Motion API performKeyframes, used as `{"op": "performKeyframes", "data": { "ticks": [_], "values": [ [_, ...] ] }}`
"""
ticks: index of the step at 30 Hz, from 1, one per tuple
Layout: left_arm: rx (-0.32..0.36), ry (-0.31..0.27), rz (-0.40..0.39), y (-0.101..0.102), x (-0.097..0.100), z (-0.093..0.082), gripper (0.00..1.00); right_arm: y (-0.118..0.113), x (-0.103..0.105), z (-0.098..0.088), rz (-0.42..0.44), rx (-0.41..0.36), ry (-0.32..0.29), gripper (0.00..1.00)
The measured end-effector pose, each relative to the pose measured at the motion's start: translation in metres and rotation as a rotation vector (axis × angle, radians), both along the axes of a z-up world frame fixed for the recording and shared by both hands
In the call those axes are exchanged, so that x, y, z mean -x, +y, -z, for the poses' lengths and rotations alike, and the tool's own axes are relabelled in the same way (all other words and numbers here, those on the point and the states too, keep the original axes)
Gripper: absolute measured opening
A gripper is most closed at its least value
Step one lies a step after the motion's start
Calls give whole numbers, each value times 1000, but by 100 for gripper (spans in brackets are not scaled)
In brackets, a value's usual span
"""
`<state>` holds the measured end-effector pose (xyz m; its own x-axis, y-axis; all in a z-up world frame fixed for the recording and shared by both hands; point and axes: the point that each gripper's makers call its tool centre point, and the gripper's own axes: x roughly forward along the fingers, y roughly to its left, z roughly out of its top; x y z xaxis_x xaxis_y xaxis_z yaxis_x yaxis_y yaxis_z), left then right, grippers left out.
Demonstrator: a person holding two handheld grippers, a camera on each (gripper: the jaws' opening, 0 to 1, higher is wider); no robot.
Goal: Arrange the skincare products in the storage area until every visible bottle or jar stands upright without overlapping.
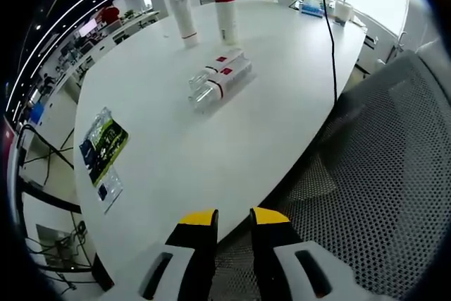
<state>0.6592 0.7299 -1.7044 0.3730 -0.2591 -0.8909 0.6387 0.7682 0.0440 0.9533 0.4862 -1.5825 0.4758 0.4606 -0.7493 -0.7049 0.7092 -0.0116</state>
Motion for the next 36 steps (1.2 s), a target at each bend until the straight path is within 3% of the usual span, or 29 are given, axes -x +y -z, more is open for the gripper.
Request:
{"op": "performKeyframes", "data": {
  "ticks": [4,9,11,14,15,16,19,27,36],
  "values": [
    [1,-5,3,-1,0,-1,19,0,1,7,19,-67,-24,53],
    [4,-7,6,-1,0,-1,19,-9,12,21,22,-94,-28,56],
    [4,-8,7,-1,-1,-1,19,-10,10,26,14,-113,-58,55],
    [3,-7,8,-2,0,-1,19,0,9,25,-21,-206,-124,54],
    [4,-7,8,-2,0,-1,19,-4,11,28,-18,-188,-116,52],
    [4,-6,8,-2,0,-1,19,-3,13,39,-67,-175,-130,43],
    [4,-5,8,-1,0,-1,19,1,14,40,-85,-196,-134,44],
    [2,1,7,-1,1,0,19,6,15,47,-110,-179,-137,31],
    [0,8,6,-1,2,1,19,5,14,44,-76,-226,-162,29]
  ]
}}
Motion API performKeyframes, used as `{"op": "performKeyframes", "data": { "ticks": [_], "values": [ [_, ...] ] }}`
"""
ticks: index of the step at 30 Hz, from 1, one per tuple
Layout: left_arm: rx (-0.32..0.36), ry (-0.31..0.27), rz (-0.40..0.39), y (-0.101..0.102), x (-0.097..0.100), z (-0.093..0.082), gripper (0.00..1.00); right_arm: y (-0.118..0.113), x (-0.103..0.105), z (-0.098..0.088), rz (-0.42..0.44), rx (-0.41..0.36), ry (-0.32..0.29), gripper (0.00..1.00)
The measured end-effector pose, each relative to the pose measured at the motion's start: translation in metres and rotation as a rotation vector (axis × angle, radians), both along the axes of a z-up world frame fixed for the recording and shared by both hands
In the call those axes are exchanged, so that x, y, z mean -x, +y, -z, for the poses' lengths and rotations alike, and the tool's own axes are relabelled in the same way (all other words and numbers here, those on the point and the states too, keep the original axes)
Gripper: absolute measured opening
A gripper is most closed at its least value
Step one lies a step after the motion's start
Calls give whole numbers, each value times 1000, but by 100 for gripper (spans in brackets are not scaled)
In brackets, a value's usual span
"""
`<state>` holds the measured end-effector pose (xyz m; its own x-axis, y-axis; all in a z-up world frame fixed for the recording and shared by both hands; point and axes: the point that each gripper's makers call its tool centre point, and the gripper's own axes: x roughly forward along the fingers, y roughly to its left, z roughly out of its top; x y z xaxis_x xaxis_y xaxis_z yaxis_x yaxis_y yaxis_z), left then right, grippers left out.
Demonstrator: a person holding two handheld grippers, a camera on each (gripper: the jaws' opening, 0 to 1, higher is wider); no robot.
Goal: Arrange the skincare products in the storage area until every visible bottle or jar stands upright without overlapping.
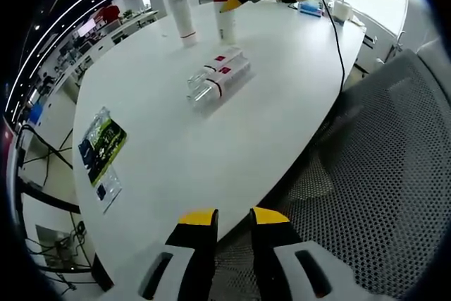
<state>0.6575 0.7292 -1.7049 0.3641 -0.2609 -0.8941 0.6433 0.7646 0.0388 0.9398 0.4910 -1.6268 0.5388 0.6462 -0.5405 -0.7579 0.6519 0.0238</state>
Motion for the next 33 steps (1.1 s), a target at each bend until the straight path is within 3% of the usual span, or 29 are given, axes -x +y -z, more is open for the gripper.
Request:
{"op": "performKeyframes", "data": {
  "ticks": [11,22,33],
  "values": [
    [-1,6,-4,1,0,1,19,-4,-5,-5,0,-20,19,28],
    [-2,5,-14,1,-1,1,19,-7,-40,-20,10,-30,-3,28],
    [-3,6,-18,2,-1,1,19,-8,-66,-23,31,-39,3,28]
  ]
}}
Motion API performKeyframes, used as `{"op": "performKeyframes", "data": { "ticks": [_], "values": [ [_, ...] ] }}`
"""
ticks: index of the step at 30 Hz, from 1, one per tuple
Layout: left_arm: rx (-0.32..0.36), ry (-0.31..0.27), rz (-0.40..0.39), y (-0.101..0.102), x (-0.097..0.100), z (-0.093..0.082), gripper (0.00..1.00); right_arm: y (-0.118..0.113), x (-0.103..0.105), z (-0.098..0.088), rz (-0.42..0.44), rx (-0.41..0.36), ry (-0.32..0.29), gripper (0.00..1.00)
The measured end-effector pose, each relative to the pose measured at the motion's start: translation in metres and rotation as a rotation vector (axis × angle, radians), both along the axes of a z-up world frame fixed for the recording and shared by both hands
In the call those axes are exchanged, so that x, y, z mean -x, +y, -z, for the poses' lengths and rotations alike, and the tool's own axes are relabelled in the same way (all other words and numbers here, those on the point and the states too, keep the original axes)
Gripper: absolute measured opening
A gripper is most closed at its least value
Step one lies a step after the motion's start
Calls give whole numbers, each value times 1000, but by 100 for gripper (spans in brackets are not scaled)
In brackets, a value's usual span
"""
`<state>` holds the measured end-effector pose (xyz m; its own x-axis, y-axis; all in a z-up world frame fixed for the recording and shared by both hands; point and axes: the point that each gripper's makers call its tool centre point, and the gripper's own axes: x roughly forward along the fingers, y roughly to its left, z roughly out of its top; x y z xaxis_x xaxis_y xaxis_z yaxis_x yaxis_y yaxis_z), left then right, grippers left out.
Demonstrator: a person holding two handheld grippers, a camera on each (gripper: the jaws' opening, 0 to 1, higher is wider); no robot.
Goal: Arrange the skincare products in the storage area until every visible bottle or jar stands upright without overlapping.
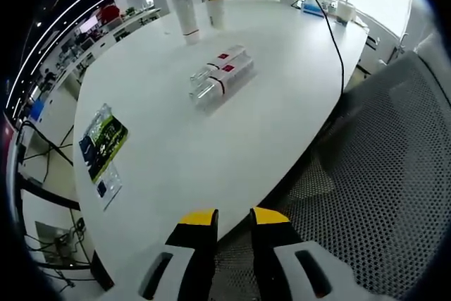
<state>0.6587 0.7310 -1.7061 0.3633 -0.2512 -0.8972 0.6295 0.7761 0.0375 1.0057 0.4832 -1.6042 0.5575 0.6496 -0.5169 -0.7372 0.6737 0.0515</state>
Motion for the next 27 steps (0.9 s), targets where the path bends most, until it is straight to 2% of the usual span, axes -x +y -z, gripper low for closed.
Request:
{"op": "performKeyframes", "data": {
  "ticks": [11,27],
  "values": [
    [-2,11,-2,1,1,1,19,4,-14,11,7,29,10,28],
    [-4,21,-8,2,2,2,19,12,-21,20,22,14,21,28]
  ]
}}
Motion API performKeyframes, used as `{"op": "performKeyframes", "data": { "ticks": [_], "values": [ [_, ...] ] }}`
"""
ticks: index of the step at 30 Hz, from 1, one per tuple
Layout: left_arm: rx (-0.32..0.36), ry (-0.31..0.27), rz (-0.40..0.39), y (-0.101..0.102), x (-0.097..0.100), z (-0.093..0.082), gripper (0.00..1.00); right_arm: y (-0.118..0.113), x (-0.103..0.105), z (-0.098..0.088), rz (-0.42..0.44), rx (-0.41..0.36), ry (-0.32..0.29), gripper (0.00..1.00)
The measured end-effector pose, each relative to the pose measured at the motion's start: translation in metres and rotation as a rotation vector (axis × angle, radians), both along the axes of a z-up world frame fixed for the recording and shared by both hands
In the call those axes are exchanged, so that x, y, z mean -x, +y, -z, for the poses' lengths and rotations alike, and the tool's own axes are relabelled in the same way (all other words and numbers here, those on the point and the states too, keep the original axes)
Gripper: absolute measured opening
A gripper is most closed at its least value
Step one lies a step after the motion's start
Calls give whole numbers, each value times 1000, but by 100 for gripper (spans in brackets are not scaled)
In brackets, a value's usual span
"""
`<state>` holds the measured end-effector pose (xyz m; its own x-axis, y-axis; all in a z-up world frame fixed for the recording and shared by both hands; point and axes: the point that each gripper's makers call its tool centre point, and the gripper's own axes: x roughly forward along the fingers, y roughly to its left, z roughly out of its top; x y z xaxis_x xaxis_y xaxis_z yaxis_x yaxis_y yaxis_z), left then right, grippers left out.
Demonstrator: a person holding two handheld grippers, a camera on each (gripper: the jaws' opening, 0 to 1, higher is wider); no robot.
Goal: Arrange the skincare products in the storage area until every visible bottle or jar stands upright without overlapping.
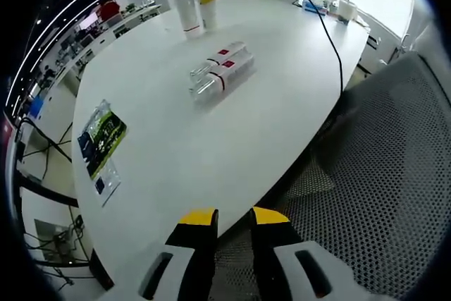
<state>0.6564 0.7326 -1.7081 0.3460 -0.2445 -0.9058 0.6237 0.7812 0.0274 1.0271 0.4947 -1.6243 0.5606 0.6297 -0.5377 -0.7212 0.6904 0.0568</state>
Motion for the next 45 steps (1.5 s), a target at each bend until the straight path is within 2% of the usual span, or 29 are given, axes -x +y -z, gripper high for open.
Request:
{"op": "performKeyframes", "data": {
  "ticks": [23,44,45],
  "values": [
    [-3,3,1,0,0,1,19,6,-1,2,-19,-10,-41,29],
    [-6,1,-1,1,0,1,19,12,-2,1,20,-4,-40,31],
    [-5,3,-3,1,0,1,19,12,-2,0,33,-23,-34,32]
  ]
}}
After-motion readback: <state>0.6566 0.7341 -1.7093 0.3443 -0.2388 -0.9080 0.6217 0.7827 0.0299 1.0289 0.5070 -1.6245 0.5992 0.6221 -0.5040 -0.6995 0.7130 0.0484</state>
